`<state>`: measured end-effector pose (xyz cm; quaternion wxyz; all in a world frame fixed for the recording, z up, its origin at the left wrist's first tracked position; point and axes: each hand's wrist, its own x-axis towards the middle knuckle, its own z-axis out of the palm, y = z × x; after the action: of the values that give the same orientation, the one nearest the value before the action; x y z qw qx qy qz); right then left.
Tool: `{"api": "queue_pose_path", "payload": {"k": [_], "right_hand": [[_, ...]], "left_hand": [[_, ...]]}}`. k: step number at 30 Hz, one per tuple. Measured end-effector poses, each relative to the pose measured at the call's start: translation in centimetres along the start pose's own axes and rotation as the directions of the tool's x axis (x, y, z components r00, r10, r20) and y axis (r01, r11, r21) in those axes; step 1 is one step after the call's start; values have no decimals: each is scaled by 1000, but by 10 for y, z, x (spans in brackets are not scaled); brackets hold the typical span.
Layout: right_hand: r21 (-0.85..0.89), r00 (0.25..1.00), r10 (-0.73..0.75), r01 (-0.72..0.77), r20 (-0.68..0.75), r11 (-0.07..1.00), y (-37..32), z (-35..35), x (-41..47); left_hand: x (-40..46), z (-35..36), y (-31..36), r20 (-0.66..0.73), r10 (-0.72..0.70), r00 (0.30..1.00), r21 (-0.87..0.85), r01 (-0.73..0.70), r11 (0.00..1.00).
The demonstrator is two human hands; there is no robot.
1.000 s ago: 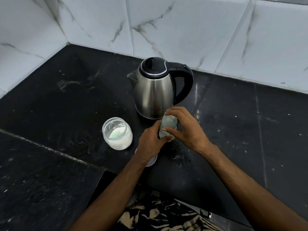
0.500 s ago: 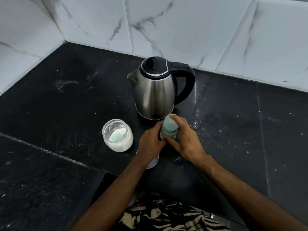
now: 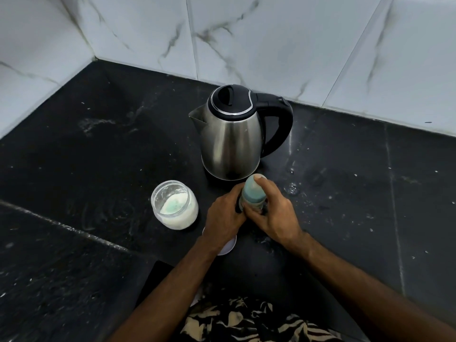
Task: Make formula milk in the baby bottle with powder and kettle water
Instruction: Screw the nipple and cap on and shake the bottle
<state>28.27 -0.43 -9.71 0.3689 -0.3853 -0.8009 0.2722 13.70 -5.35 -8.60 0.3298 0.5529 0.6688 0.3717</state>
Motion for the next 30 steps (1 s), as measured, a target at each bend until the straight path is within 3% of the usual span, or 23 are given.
{"api": "queue_pose_path", "payload": {"k": [10,16,19,22,26,28,30], "right_hand": [[13,1000,27,-27,7,1000,1,1,-3],[152,994,54,-67,90,986,-5,-10,-1],[220,987,143,-156,73,963,-6,-24,6],[348,975,217,-191,-36,918,-11,-42,6],[623,895,408,-217,-180,752,-20,-49,11],[693,864,489,-282,-117,664,-28,-45,8],[665,901,433,-343,32,664,-33,-39,-1]], "left_hand": [[1,-3,0,26,21,999,46,-22,999],[2,-10,-7,102,69,992,53,-75,996],[-6,-13,-21,94,91,991,79,-98,992],[-20,-15,-33,72,65,995,91,-71,993],[-34,-17,-45,23,31,999,57,-32,998],[-39,-17,-50,-3,3,1000,29,-3,1000],[-43,-16,-54,-22,7,1000,31,-6,1000]]}}
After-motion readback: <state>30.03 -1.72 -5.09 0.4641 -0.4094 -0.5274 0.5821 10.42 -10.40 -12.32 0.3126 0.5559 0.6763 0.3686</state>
